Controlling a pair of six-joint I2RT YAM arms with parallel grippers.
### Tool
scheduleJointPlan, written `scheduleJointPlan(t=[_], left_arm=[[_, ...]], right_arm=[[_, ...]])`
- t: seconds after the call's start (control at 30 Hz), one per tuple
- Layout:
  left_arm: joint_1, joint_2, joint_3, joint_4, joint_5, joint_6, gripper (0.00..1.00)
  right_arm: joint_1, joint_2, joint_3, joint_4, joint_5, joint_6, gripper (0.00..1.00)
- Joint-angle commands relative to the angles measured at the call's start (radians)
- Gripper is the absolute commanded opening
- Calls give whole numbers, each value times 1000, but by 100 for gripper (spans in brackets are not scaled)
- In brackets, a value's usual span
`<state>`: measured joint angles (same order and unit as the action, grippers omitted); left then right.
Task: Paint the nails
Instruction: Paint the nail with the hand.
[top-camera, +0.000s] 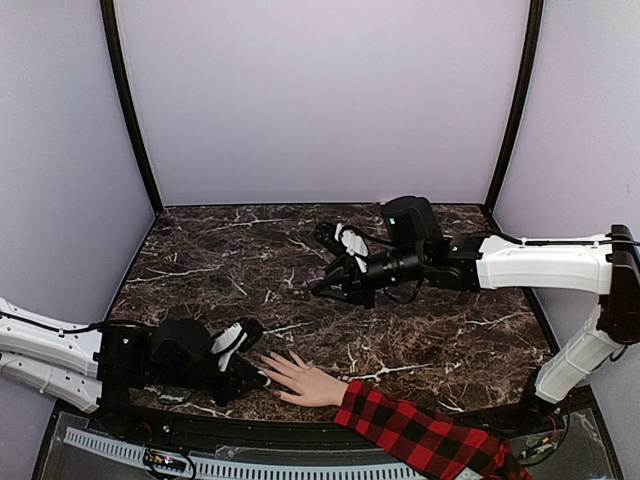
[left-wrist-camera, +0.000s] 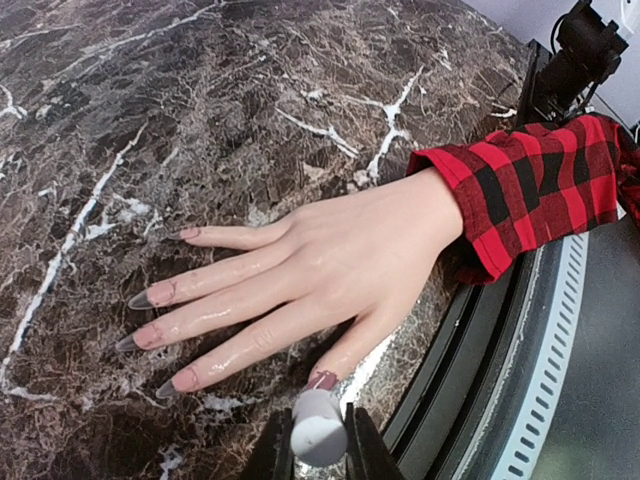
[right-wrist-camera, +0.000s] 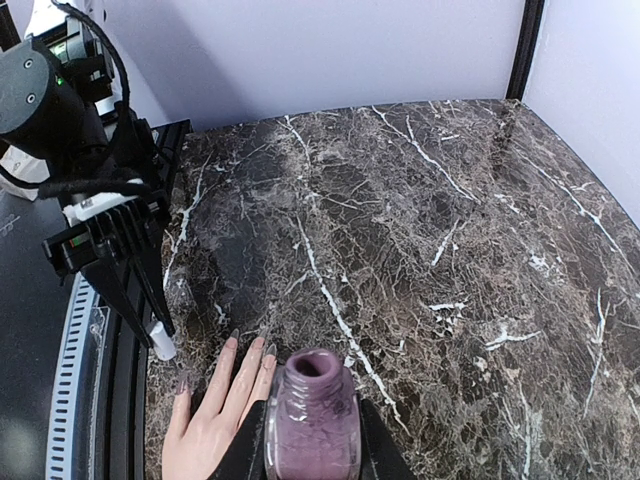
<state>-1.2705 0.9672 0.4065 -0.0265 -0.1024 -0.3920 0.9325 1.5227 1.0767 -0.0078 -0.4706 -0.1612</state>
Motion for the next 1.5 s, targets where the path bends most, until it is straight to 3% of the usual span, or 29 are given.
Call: scheduleJointPlan(t=[0.0,0.7,1.0,1.47], left_arm=[[5,63,4,52,61,17,0],[20,78,21,-62,-70,-46,0],[21,-26,-18,22,24,-4,0],[20,95,19,79,73,23,0]], right_arm=[[-8,4,7,29,-3,-4,0],[-8,1,3,29,0,-4,0],[-8,3,5,29,0,-5,0],[-8,2,9,25,1,-8,0]])
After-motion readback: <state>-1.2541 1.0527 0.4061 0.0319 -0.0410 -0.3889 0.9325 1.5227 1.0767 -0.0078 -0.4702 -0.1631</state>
